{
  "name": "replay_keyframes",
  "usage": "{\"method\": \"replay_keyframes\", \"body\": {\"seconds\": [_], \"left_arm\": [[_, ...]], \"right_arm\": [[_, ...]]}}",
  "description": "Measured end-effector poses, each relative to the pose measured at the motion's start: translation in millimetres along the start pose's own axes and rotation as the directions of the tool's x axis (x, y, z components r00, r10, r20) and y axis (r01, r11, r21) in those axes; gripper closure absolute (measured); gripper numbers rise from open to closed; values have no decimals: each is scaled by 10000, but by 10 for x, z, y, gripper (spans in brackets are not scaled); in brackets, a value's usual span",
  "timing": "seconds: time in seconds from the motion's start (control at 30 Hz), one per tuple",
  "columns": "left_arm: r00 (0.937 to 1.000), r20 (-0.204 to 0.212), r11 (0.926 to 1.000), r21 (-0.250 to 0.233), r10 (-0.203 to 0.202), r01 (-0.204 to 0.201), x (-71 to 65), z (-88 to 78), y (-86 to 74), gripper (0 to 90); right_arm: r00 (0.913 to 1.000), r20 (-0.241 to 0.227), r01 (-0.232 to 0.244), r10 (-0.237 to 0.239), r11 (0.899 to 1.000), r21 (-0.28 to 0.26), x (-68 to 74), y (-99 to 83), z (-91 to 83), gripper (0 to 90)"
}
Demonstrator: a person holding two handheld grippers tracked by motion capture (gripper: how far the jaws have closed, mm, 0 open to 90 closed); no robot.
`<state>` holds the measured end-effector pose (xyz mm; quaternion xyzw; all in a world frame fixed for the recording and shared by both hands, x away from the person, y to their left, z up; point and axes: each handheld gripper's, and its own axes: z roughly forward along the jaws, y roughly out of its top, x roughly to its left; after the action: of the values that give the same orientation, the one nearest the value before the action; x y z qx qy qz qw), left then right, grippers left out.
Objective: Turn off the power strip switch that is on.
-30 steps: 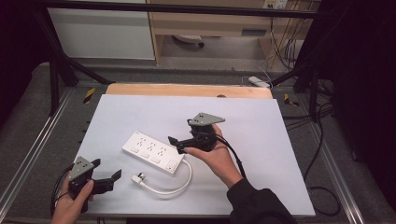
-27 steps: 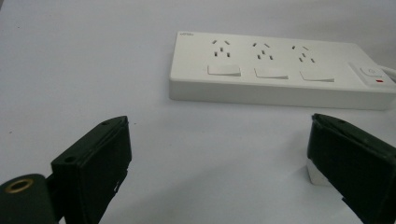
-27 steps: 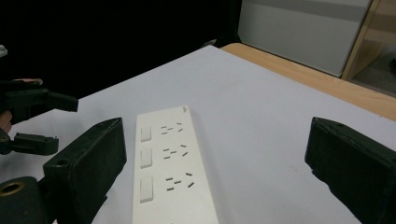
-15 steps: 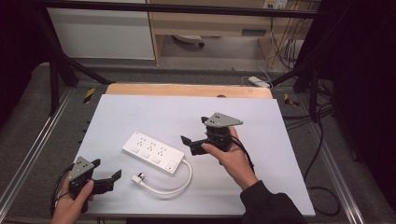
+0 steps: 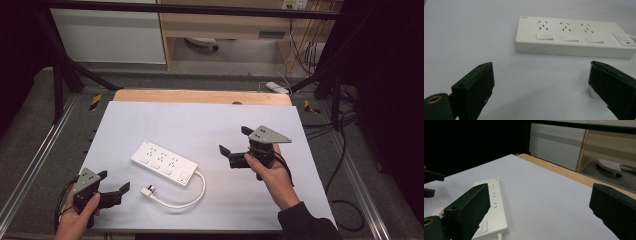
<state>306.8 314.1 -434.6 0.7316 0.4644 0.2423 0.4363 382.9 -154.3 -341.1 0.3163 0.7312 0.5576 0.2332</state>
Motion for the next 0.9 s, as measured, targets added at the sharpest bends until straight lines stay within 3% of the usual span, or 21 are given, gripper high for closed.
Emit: {"method": "replay_keyframes", "body": {"seconds": [0.3, 0.37, 0.9], "left_arm": [[10000, -12, 10000, 22, -3, 3, -9, 3, -3, 64], [10000, -15, 10000, 23, -6, 6, -9, 3, -3, 63], [10000, 11, 10000, 4, -65, 65, -15, -1, -3, 64]], "right_arm": [[9937, 1100, -174, 191, 9997, -162, -263, -279, -429, 39], [9928, 1170, -224, 240, 9996, -157, -283, -300, -460, 39], [9631, 2457, -1024, 1101, 9938, -442, -614, -708, -1008, 33]]}}
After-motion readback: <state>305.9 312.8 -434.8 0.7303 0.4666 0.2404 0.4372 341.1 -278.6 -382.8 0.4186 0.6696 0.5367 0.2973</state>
